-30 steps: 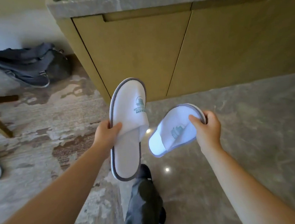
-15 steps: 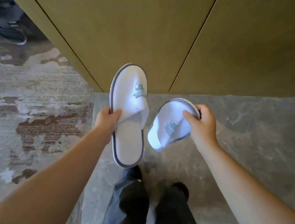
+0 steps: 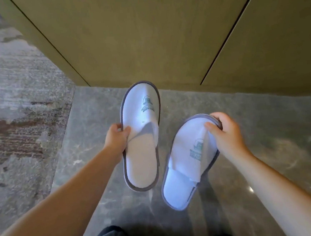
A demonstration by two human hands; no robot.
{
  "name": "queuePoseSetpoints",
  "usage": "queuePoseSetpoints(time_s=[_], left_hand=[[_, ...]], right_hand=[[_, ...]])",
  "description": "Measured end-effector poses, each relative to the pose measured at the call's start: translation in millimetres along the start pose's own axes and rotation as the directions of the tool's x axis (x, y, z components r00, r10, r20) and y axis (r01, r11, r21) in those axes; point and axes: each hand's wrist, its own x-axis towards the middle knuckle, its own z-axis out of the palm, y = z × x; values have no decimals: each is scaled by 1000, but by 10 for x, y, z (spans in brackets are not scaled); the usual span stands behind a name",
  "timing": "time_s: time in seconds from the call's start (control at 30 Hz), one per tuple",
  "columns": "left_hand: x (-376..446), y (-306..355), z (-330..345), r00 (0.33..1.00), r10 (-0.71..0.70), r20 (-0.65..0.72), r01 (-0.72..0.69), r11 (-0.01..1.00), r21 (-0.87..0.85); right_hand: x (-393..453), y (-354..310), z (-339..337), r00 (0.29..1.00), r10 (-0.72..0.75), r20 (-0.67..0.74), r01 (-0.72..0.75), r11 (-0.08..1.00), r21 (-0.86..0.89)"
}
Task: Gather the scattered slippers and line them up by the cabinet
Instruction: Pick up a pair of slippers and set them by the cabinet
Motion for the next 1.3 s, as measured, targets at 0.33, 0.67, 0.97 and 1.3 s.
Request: queuePoseSetpoints(time_s=[0.33, 0.67, 0.97, 1.3], left_hand=[[1137, -248, 356, 996, 47, 70, -40, 994, -103], [660, -903, 418, 864, 365, 347, -492, 469, 733], [637, -1125, 464, 836, 322, 444, -515, 184, 837], [570, -1174, 404, 794, 415, 444, -578, 292, 762]], right_hand=[[740, 607, 467, 997, 82, -5, -82, 996, 40], [853, 798, 572, 968, 196, -155, -187, 980, 71], [438, 907, 733, 961, 241, -137, -258, 958, -123], [-263, 1061, 1264, 929, 336, -156, -361, 915, -180]])
